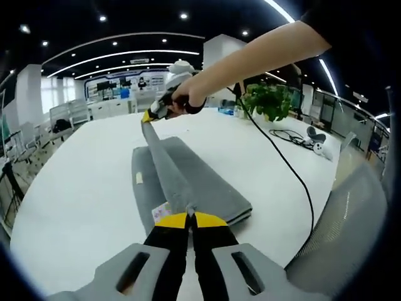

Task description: Fold the towel on the table until its edges align and the towel forms a compact rectangular stack.

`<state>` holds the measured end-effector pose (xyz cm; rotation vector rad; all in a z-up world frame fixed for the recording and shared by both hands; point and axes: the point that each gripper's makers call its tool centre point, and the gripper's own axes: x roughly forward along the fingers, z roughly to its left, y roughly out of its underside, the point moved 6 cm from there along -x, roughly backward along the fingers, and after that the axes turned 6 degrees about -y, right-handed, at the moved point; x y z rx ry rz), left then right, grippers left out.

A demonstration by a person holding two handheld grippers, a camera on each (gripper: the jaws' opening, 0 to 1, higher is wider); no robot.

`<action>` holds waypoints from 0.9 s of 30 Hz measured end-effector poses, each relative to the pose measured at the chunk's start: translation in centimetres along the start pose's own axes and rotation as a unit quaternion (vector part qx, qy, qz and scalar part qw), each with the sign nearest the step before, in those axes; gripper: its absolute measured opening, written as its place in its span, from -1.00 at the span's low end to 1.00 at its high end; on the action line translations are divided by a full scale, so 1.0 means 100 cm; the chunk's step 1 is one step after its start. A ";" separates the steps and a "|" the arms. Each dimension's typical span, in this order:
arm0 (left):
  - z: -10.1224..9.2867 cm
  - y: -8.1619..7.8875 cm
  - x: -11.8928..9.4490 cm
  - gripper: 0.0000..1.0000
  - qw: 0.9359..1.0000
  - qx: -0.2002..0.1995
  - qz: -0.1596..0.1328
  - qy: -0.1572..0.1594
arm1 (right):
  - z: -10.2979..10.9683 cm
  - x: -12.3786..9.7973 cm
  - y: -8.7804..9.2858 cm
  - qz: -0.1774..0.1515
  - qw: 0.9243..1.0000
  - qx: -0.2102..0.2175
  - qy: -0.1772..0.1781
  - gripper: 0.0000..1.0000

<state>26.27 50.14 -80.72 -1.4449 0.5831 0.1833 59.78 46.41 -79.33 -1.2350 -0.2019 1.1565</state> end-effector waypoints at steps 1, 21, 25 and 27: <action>0.001 0.001 0.000 -0.96 1.000 -0.003 0.002 -0.001 | -0.001 0.003 0.001 0.001 1.000 0.000 0.002 -0.99; 0.029 0.040 0.009 -0.94 0.990 -0.131 0.040 -0.020 | -0.012 0.049 0.032 0.032 0.998 -0.056 0.008 -0.96; 0.028 0.044 0.008 -0.93 0.989 -0.136 0.050 -0.018 | -0.013 0.052 0.031 0.042 0.994 -0.099 -0.006 -0.94; 0.026 0.044 0.008 -0.92 0.989 -0.135 0.051 -0.017 | -0.012 0.051 0.031 0.044 0.993 -0.108 -0.009 -0.94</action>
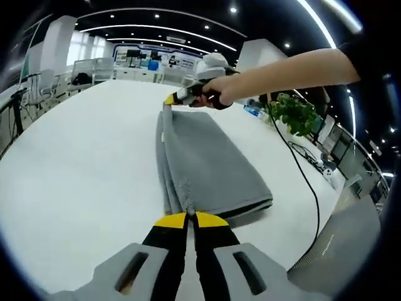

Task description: Fold the towel on the table until its edges align and the towel forms a compact rectangular stack.

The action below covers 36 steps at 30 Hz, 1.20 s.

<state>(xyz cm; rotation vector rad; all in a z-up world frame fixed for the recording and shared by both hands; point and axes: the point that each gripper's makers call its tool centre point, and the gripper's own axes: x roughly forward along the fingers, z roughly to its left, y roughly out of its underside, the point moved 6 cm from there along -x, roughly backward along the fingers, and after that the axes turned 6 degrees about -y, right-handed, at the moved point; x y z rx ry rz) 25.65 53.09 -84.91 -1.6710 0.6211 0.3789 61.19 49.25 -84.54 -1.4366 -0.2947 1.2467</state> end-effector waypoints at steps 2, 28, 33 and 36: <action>0.000 -0.001 0.000 -0.86 1.000 0.004 0.000 -0.002 | -0.001 0.000 -0.001 0.000 1.000 -0.003 0.000 -0.93; 0.017 -0.011 0.012 -0.22 0.999 0.024 -0.005 -0.030 | -0.056 -0.065 0.012 0.024 0.999 -0.006 0.048 -0.37; 0.022 -0.013 0.017 -0.23 1.000 0.007 -0.015 -0.025 | -0.067 -0.075 0.023 0.023 0.997 0.029 0.061 -0.34; 0.023 -0.014 0.022 -0.23 0.999 0.013 -0.015 -0.027 | -0.072 -0.079 0.030 0.032 0.997 0.028 0.069 -0.34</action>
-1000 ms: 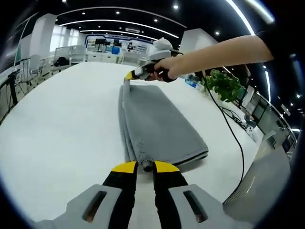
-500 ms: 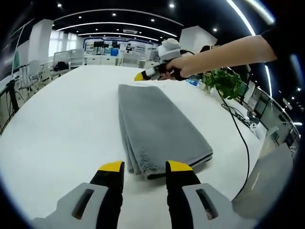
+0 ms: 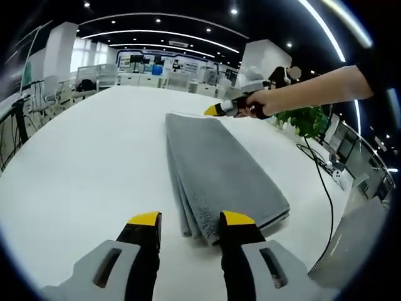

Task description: Fold the towel on the table until its edges align and the towel forms a compact rectangular stack.

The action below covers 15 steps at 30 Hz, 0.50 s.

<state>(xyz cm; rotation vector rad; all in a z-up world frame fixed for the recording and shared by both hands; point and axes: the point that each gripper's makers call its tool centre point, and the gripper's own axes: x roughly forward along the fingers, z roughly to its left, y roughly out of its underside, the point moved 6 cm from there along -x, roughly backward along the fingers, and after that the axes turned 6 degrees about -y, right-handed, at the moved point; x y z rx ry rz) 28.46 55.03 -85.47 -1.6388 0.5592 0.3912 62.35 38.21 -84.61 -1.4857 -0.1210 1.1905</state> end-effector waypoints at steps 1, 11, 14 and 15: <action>-0.001 0.000 0.002 -0.23 1.000 0.004 0.001 0.001 | -0.001 -0.001 0.002 0.001 1.000 -0.001 0.002 -0.34; 0.007 -0.002 0.014 -0.23 1.000 0.010 0.009 0.003 | -0.014 -0.002 0.012 0.007 1.000 0.009 0.008 -0.35; 0.008 0.001 0.016 -0.23 1.000 0.014 0.014 0.006 | -0.013 -0.003 0.017 0.010 1.000 0.013 0.014 -0.38; 0.008 0.002 0.017 -0.24 1.000 0.016 0.017 0.007 | -0.013 -0.004 0.021 0.012 1.000 0.013 0.019 -0.38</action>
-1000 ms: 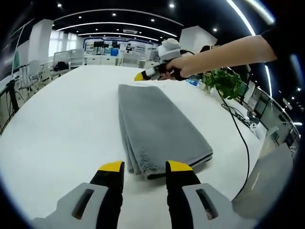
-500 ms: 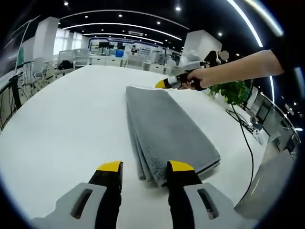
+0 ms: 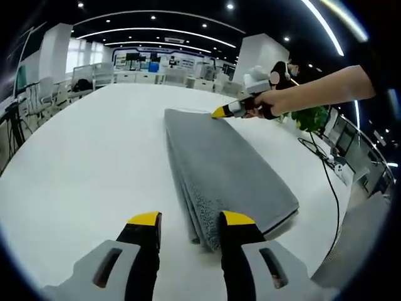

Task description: Fold the towel on the table until its edges align and the towel forms a compact rectangular stack.

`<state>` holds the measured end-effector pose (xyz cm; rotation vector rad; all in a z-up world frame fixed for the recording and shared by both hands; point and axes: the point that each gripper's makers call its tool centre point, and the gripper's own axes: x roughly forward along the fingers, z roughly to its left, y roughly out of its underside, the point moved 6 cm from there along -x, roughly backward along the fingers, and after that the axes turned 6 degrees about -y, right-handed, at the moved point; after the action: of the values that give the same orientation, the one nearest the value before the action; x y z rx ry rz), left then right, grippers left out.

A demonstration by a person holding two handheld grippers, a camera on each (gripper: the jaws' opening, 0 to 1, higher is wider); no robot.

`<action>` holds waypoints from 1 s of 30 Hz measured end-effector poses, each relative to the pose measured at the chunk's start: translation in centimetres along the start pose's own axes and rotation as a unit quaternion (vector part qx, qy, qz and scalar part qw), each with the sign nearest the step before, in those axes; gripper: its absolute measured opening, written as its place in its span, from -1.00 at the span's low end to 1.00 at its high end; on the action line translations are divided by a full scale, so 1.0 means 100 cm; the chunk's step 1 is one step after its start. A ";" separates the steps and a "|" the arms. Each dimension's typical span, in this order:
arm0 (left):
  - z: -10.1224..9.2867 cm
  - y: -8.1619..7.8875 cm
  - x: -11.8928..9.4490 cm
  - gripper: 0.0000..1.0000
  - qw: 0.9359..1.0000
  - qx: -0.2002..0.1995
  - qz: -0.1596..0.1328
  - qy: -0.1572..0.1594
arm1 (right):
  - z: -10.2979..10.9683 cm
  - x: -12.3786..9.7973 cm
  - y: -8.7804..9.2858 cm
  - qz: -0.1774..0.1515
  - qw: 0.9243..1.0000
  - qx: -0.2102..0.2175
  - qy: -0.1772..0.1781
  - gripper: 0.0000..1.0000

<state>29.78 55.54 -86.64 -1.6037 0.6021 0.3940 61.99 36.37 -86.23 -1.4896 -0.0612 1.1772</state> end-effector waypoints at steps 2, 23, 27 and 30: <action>-0.002 0.002 0.001 -0.25 1.000 0.005 0.005 0.001 | 0.001 -0.001 0.007 0.005 1.000 -0.001 0.008 -0.39; -0.024 0.001 0.007 -0.63 0.997 0.060 0.041 0.030 | 0.003 0.004 0.018 -0.024 1.000 -0.002 -0.014 -0.68; -0.024 0.000 0.008 -0.66 0.996 0.064 0.043 0.034 | 0.001 0.004 0.018 -0.025 1.000 -0.004 -0.017 -0.68; -0.025 -0.001 0.010 -0.68 0.995 0.075 0.047 0.038 | 0.001 0.003 0.018 -0.029 0.999 -0.006 -0.019 -0.68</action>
<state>30.42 52.94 -86.87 -1.4562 0.7499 0.3500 61.05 36.04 -87.77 -1.4670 -0.1365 1.1612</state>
